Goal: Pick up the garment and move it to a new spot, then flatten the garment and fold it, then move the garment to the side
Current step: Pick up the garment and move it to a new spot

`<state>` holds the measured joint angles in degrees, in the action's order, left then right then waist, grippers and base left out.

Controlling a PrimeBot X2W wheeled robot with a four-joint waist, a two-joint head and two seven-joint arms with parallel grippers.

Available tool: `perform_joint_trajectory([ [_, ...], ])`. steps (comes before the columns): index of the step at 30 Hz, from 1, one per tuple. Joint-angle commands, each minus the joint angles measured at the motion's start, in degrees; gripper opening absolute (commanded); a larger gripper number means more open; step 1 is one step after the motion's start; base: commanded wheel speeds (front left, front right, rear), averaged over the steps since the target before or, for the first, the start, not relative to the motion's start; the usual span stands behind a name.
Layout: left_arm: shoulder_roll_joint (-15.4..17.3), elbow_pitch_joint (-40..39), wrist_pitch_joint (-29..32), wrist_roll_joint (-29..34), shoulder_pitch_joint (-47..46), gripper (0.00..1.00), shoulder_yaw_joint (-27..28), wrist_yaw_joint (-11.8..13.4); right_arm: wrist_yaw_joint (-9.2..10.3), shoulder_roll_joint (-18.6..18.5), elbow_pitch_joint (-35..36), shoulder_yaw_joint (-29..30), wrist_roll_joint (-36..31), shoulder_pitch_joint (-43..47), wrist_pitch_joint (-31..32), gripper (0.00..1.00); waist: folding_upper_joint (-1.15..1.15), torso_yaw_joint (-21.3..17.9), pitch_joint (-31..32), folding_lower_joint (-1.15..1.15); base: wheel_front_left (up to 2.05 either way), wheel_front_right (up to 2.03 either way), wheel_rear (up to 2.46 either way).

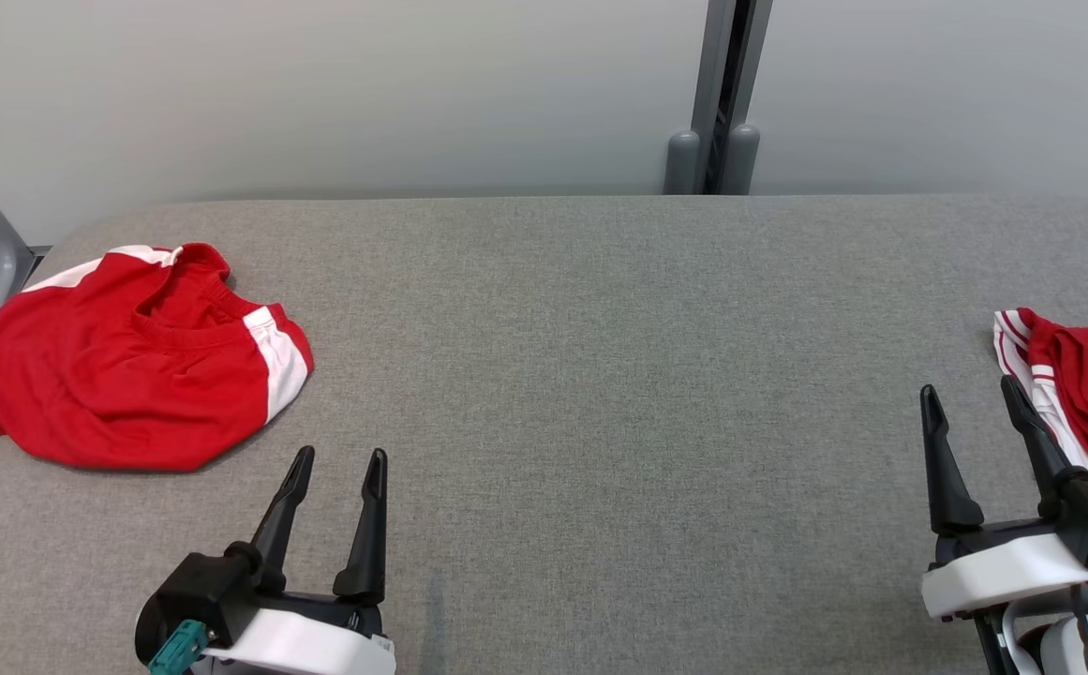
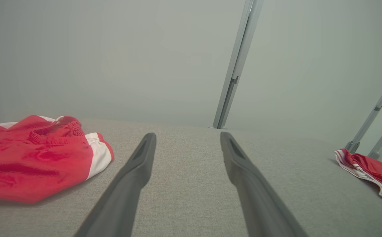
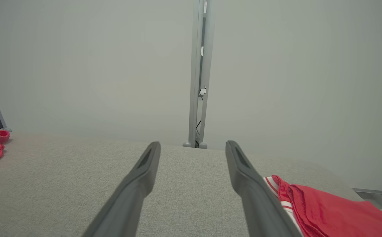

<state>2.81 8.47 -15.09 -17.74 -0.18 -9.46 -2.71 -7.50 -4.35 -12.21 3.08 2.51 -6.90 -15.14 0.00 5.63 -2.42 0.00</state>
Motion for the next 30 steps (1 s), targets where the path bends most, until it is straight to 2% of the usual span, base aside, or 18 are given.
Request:
perform_joint_trajectory([
  [1, 0.2, 0.0, 0.0, -0.1, -0.7, 1.0, 0.1, 0.1, 0.02, -0.2, 0.4, 0.0, 0.1, -0.2, -0.1, 1.0, 0.0, 0.0, -0.1, 0.0, 0.0, 0.0, 0.0],
  [21, 0.2, 0.5, 0.0, 0.3, -1.1, 1.0, -0.2, 0.0, 0.02, -0.1, -0.4, -0.2, 1.0, -0.1, -0.1, 1.0, 0.0, 0.6, -0.2, 0.0, 0.0, 0.0, 0.0],
  [25, 0.2, 0.7, 0.0, 0.6, -1.6, 1.0, -0.6, -0.2, 0.02, 0.0, -0.3, -1.0, 1.1, 0.4, -0.1, 1.0, 0.0, 2.9, -0.3, 0.0, 0.0, 0.0, 0.0],
  [30, 0.2, 0.1, 0.0, 0.5, -1.4, 1.0, -0.5, 0.2, 0.02, 0.1, -0.5, -2.4, 1.2, 0.6, 0.0, 1.0, 0.0, 7.6, -0.2, 0.0, 0.0, 0.0, 0.0],
])
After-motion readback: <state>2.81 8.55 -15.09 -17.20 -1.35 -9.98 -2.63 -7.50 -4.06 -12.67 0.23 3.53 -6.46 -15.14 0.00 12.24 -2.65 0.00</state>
